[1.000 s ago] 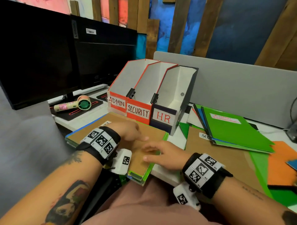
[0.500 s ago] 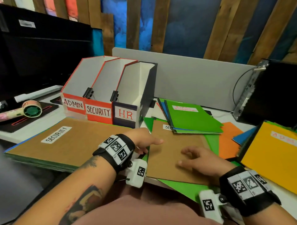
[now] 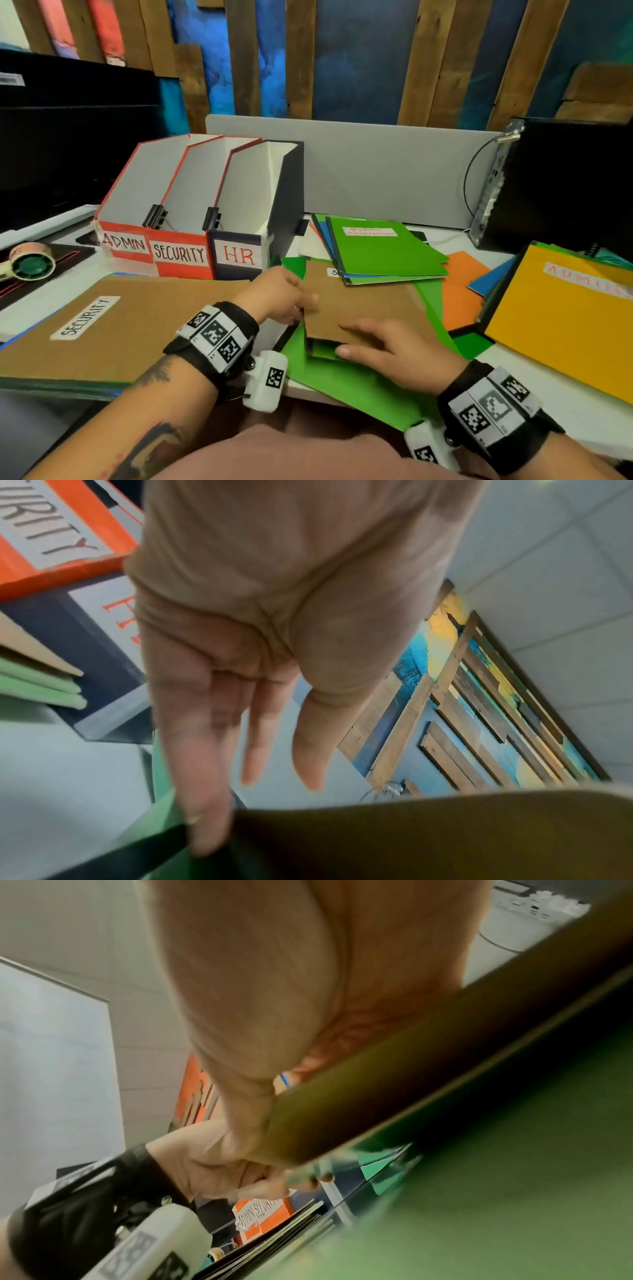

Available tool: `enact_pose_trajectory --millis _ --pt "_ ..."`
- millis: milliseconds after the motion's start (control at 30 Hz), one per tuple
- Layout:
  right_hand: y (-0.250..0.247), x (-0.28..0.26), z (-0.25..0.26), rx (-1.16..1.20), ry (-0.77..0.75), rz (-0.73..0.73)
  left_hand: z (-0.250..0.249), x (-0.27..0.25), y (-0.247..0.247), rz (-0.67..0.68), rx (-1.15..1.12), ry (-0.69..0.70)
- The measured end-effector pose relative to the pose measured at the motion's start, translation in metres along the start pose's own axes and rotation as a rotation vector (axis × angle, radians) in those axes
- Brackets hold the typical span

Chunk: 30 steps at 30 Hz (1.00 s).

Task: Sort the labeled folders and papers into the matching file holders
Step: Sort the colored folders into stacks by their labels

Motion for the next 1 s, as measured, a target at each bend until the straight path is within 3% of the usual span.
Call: enact_pose_trajectory --millis 100,233,400,467,567,733,800,900,1000 --pt "-0.007 -0.003 0.010 -0.099 -0.092 -0.227 -0.008 -0.012 -0.017 0.049 0.001 0.074" --pt "-0.023 -0.010 0.025 -0.058 -0.271 -0.652 -0.022 -0.032 -0.053 -0.091 -0.043 0.154" --pt "-0.019 -0.012 0.064 0.107 -0.532 -0.802 -0.033 -0.061 -0.099 -0.322 -0.078 0.131" --pt "-0.011 -0.010 0.080 0.107 -0.610 -0.792 -0.033 -0.068 -0.111 -0.363 -0.106 0.102" --pt "0.004 -0.002 0.097 0.099 -0.681 -0.658 -0.032 -0.077 -0.126 -0.474 -0.191 0.072" --pt "0.024 0.021 0.116 0.153 -0.623 -0.317 -0.027 -0.088 -0.150 -0.729 0.147 0.036" --pt "0.024 0.030 0.122 0.182 -0.577 -0.221 -0.027 -0.090 -0.151 -0.711 0.245 0.031" --pt "0.014 0.040 0.129 0.175 -0.600 -0.135 -0.029 -0.094 -0.147 -0.568 0.277 0.083" --pt "-0.006 0.043 0.129 0.090 -0.626 -0.197 -0.035 -0.105 -0.148 -0.442 0.214 0.174"
Point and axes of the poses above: each hand's wrist, its own x-axis towards the middle knuckle, its own y-axis out of the palm, z = x × y, the point moved 1 cm from there along x, towards the middle knuckle
